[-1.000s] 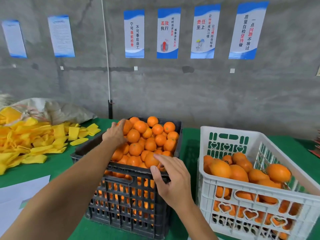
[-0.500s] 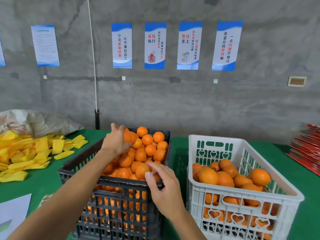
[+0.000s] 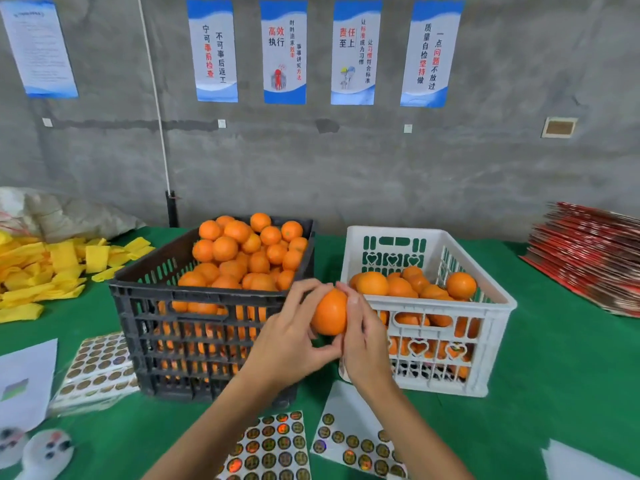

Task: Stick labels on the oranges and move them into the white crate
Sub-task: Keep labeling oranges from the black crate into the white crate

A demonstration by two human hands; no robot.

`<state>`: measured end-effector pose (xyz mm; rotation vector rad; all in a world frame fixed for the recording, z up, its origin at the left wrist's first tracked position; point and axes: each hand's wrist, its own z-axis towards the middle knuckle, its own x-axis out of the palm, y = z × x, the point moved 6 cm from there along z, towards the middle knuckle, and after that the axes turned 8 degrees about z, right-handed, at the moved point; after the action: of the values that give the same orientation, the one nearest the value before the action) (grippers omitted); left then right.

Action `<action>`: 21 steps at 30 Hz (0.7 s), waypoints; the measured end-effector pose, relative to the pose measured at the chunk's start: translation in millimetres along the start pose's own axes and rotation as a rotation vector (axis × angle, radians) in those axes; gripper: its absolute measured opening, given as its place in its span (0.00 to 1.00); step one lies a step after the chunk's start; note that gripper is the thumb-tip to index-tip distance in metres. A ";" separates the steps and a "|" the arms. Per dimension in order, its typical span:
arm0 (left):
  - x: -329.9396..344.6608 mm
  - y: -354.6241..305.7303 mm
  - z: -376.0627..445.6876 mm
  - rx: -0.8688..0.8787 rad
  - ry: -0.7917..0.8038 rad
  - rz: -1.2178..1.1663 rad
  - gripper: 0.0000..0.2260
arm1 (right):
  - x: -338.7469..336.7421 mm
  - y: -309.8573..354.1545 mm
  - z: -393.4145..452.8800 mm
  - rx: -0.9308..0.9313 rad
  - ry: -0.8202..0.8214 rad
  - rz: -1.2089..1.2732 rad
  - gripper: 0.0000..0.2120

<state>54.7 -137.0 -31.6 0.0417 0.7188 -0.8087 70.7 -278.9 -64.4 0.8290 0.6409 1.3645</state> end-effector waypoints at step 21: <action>145.1 70.3 -129.1 -0.493 0.250 -0.248 0.28 | -48.0 -153.5 -105.2 0.181 0.790 -0.794 0.37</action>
<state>96.4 -143.0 -233.8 -0.4035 1.1605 -0.8499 68.7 -313.6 -253.4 0.0753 1.5309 0.8541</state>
